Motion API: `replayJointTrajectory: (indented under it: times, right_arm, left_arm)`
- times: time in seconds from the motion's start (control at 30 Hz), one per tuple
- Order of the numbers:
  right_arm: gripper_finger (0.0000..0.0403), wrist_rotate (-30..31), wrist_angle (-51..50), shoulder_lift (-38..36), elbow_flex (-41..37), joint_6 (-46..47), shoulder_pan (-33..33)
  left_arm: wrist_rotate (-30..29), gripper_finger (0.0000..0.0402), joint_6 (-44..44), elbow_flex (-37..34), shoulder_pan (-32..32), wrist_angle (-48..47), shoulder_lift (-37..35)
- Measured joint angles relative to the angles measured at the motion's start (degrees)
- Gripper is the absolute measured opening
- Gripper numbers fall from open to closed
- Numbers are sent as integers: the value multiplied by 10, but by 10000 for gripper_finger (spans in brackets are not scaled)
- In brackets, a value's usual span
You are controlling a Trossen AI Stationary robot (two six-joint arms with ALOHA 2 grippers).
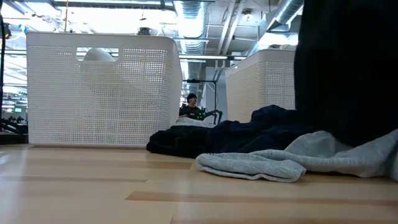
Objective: Sort clothes
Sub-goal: Put the black underwear into the right white bin
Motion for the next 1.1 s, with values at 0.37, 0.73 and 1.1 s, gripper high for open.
replayJointTrajectory:
  times: [0.37,0.73,1.1]
  right_arm:
    - [0,44,9,0,58,-84,-4]
    - [0,61,9,0,88,-142,-13]
    - [0,61,49,0,90,-228,-60]
  left_arm:
    - [2,259,-21,0,33,118,72]
    - [109,259,-73,0,70,196,109]
    - [146,259,-102,0,68,326,155]
